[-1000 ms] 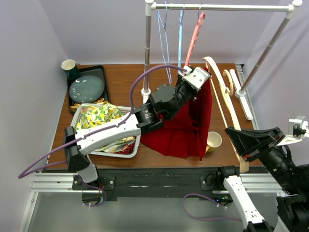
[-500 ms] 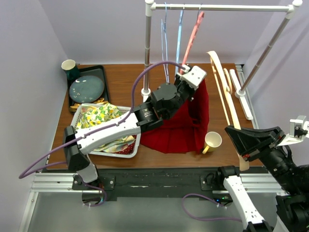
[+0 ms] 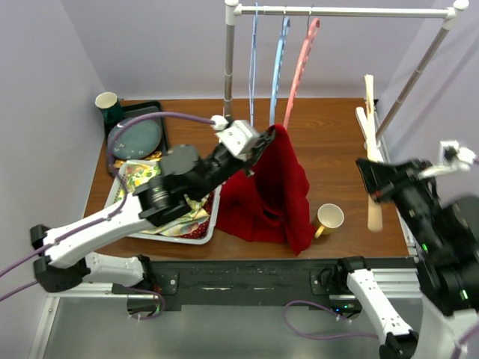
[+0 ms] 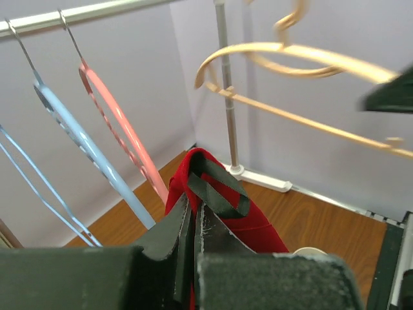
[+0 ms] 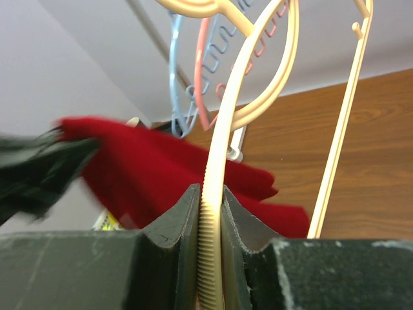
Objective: Remove the skirt from the hanger
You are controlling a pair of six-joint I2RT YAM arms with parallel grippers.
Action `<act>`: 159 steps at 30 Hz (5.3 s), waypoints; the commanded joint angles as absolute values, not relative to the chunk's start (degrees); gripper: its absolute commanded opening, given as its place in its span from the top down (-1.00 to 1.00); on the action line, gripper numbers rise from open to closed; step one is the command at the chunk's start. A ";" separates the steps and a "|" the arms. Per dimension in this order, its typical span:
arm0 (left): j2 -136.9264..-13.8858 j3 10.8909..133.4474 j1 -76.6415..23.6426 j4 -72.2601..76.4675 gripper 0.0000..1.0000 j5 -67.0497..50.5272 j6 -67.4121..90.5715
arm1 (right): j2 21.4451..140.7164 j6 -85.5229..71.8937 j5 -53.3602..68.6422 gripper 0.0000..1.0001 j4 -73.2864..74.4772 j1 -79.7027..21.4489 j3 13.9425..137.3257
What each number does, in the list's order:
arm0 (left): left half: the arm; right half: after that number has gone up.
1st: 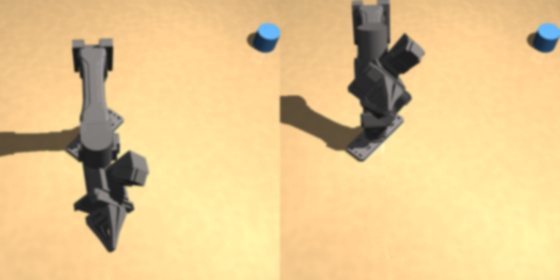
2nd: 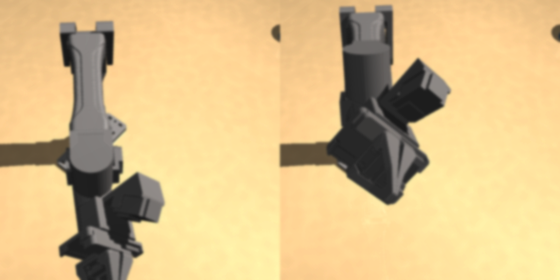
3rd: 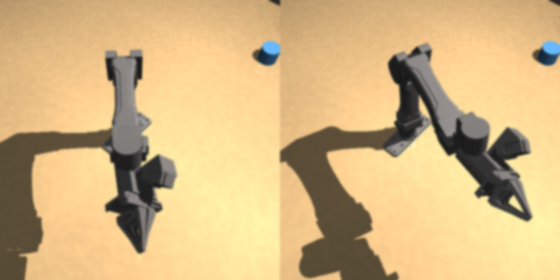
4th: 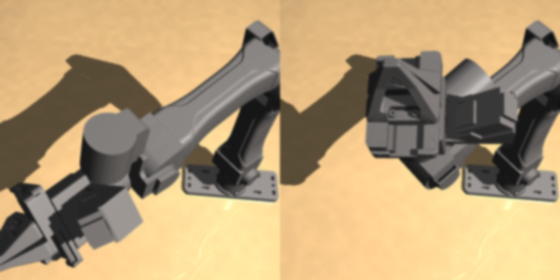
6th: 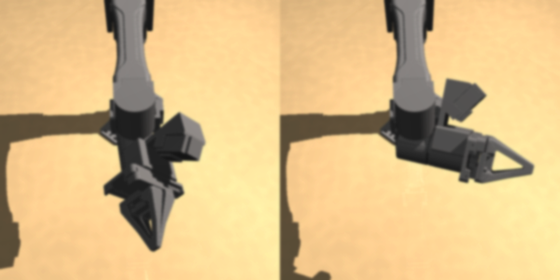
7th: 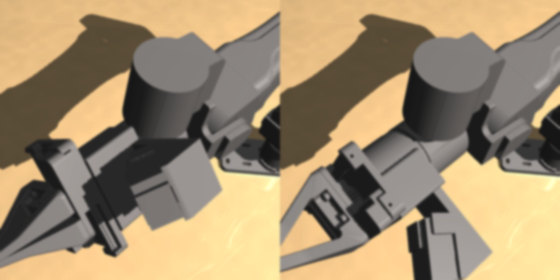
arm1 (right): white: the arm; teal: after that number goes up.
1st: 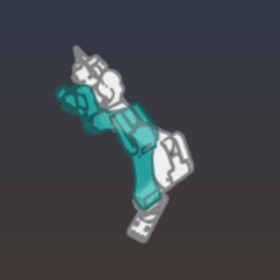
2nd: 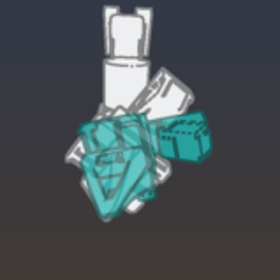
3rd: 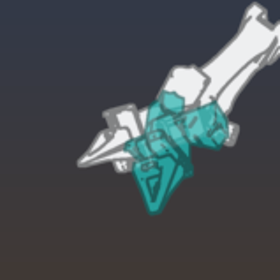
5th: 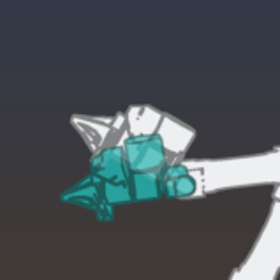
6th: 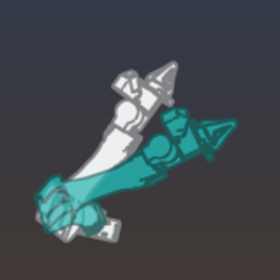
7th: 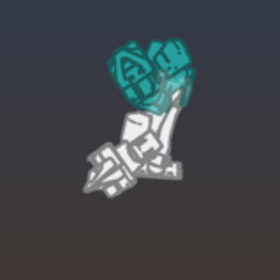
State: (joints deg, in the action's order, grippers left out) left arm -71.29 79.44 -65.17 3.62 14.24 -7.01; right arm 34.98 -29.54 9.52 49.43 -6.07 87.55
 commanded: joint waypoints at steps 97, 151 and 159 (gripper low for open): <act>-52.65 77.89 -64.86 43.33 1.00 42.45 -69.80 | 49.41 -37.62 25.84 -0.88 27.95 7.38 77.61; -59.41 58.09 -35.00 -15.58 -0.61 45.65 17.50 | 44.39 -30.06 29.71 -0.95 36.21 1.41 84.90; -76.01 63.89 -25.58 -19.50 -0.62 27.44 15.11 | 44.30 -29.09 29.53 -0.95 35.95 0.44 84.64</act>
